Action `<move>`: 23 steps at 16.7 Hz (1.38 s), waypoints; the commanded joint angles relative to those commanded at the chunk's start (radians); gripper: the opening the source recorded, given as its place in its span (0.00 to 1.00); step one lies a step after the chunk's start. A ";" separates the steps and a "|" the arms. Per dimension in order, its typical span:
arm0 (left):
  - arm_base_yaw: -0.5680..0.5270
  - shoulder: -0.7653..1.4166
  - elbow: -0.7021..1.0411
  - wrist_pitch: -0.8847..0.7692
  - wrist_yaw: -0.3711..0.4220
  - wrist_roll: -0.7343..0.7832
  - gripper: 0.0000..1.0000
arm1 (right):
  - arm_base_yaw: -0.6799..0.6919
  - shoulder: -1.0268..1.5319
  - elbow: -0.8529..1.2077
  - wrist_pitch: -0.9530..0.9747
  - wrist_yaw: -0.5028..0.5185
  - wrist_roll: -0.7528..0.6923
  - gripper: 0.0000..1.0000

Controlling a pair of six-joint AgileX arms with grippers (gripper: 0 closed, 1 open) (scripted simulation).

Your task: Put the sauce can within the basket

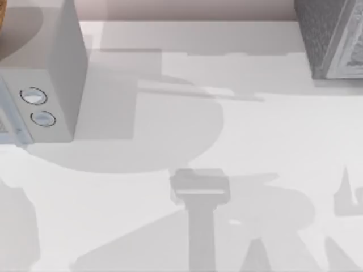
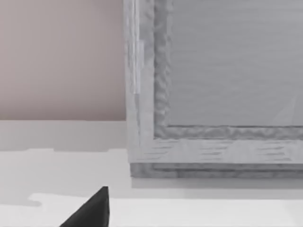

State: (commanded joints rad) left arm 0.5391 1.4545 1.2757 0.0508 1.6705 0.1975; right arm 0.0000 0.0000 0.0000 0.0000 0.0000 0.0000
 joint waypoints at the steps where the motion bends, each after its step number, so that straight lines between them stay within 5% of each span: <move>1: 0.017 0.059 0.093 -0.064 -0.009 0.026 0.00 | 0.000 0.000 0.000 0.000 0.000 0.000 1.00; 6: 0.086 0.304 0.482 -0.354 -0.065 0.139 0.00 | 0.000 0.000 0.000 0.000 0.000 0.000 1.00; 10: 0.113 0.403 0.631 -0.486 -0.104 0.190 0.00 | 0.000 0.000 0.000 0.000 0.000 0.000 1.00; 18: 0.106 0.407 0.635 -0.485 -0.116 0.188 0.00 | 0.000 0.000 0.000 0.000 0.000 0.000 1.00; 23: 0.067 0.399 0.570 -0.328 -0.157 0.091 0.00 | 0.000 0.000 0.000 0.000 0.000 0.000 1.00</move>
State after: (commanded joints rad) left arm 0.6060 1.8531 1.8456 -0.2773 1.5131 0.2888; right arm 0.0000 0.0000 0.0000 0.0000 0.0000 0.0000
